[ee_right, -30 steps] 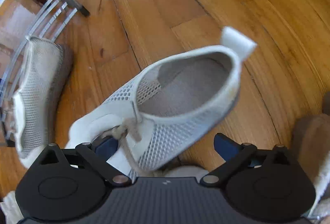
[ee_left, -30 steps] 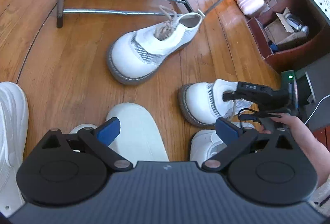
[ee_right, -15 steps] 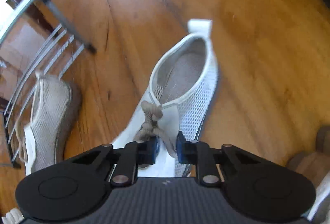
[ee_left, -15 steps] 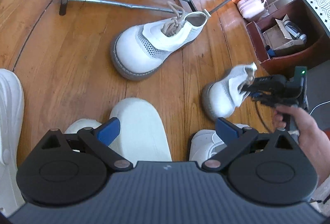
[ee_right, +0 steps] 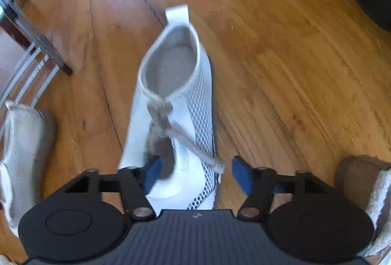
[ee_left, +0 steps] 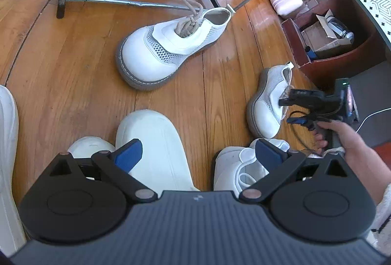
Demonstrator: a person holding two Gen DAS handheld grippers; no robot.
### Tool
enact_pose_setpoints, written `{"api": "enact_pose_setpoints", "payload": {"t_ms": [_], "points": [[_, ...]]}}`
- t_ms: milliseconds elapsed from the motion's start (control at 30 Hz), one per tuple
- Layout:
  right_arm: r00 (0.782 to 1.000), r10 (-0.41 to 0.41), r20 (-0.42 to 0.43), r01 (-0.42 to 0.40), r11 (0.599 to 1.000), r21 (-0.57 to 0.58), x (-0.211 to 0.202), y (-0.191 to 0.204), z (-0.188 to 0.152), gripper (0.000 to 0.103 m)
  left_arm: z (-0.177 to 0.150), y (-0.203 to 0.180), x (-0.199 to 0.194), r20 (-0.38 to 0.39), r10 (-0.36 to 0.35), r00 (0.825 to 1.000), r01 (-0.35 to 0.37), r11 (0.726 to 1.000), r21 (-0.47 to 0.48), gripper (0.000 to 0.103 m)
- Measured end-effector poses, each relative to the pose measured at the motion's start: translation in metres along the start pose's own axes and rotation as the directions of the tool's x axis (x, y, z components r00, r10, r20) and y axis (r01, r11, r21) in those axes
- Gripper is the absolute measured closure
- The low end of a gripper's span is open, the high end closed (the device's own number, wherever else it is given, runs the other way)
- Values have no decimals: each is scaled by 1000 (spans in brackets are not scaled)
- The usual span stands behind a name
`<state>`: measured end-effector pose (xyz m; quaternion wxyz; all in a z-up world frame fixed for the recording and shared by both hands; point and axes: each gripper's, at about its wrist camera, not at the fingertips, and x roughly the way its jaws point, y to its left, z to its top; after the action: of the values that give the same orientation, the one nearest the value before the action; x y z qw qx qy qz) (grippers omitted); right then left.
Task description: Organize scattered shoes
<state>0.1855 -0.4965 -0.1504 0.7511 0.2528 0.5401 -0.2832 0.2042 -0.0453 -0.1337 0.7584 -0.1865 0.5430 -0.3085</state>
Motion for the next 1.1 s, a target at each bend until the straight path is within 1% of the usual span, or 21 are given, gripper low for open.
{"api": "enact_pose_setpoints", "payload": {"t_ms": [33,67,100,167,200,267,333,367,400,500,533,567,633,700,733,767,833,900,967,1033,1100], "points": [[1000,-1,6,1,1000,14,6,-1,-2,37,0,0,0,0,1,1000,-1,1000,0,3],[1000,6,7,-6,1000,17,9,-1,-3,53,-1,0,0,-1,2,1000,-2,1000,1,3],[999,37,-2,-37,999,-5,11,-1,-3,60,-1,1,0,-3,1,1000,-1,1000,1,3],[1000,18,4,-17,993,-116,3,9,-5,71,0,1,0,-3,-6,1000,6,1000,-2,3],[1000,23,6,-21,986,-166,-2,12,-4,80,0,0,-1,-1,-14,1000,14,1000,-4,3],[998,58,4,-56,979,-196,-15,11,1,81,-1,-2,-5,3,-25,1000,25,1000,-2,3],[1000,19,2,-18,966,-257,-29,8,8,85,-1,-5,-8,6,-39,999,39,999,3,3],[999,-31,29,38,957,-289,-36,9,9,86,-2,-7,-9,6,-49,999,49,999,6,3],[995,-80,58,95,943,-319,-43,11,10,92,-2,-9,-10,6,-58,998,58,998,9,3],[964,-190,186,251,882,-399,-67,16,14,90,-4,-14,-11,3,-82,997,82,996,17,3],[975,-156,156,205,902,-379,-67,20,13,88,-5,-16,-9,2,-81,997,81,996,24,3],[985,-121,127,159,920,-358,-66,23,12,83,-5,-15,-8,1,-73,997,73,997,21,3],[996,-46,71,66,948,-310,-66,30,10,61,-5,-12,-5,2,-56,998,56,998,15,3],[999,32,20,-26,966,-257,-66,37,9,53,-4,-9,-3,1,-39,999,39,999,9,3],[997,72,-5,-71,971,-228,-66,40,8,52,-3,-6,-2,1,-32,999,32,999,1,3],[993,112,-27,-116,973,-198,-66,43,7,49,-2,-1,-1,3,-23,1000,23,1000,-10,3],[978,195,-69,-203,970,-134,-66,50,5,39,-1,8,0,13,-6,1000,6,1000,-26,3],[956,262,-132,-274,958,-83,-62,66,-2,38,-1,17,-1,29,8,1000,-7,999,-36,3],[914,337,-224,-358,932,-59,-55,98,-16,36,-2,26,-1,34,17,999,-16,999,-51,3],[894,364,-261,-396,914,-82,-53,119,-24,35,-2,35,-4,45,28,999,-25,998,-66,3],[891,368,-265,-408,905,-115,-60,132,-31,35,1,34,-12,88,54,995,-49,997,-56,3]]}}
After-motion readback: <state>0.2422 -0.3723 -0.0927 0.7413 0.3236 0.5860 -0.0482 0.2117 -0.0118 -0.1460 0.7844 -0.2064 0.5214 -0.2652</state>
